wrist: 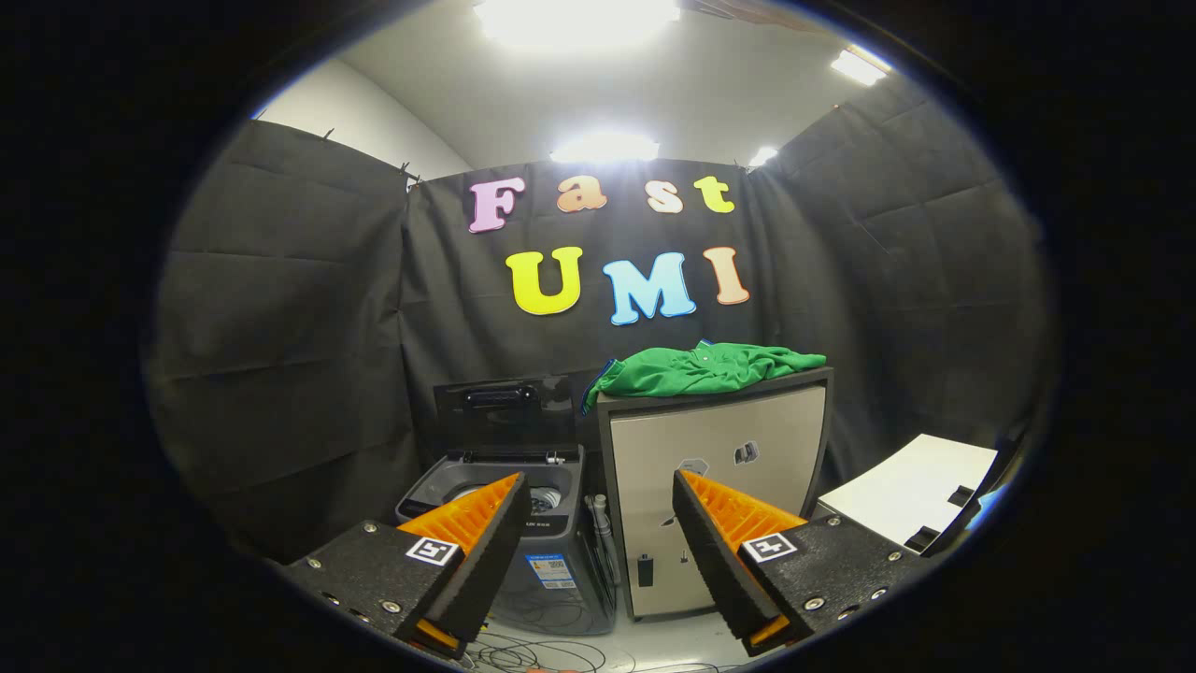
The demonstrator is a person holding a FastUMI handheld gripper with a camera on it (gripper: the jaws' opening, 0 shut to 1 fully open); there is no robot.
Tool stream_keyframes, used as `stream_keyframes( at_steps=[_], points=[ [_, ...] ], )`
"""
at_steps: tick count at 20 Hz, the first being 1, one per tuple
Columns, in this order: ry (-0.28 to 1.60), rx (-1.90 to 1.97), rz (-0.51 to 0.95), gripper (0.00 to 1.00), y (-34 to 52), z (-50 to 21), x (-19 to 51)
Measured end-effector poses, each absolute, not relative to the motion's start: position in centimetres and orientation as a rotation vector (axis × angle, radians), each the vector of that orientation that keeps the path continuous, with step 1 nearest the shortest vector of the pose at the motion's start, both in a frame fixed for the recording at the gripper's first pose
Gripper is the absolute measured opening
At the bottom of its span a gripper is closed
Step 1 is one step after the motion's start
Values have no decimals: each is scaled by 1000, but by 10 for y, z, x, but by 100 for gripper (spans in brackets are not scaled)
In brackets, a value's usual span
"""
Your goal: Put the clothes into the washing machine and then close the washing machine lid.
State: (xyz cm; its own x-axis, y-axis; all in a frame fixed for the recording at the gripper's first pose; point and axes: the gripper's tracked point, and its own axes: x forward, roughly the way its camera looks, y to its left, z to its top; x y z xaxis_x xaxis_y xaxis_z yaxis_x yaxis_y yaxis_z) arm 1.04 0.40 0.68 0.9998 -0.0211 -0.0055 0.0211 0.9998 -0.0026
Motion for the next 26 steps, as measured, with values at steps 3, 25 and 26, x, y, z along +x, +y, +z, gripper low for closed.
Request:
stream_keyframes(
  at_steps=[3,25,26],
  points=[
    [0,10,-39,95,2,18,16],
    [-125,-76,-251,94,-35,146,132],
    [-124,-80,-250,94,-39,151,141]
  ],
)
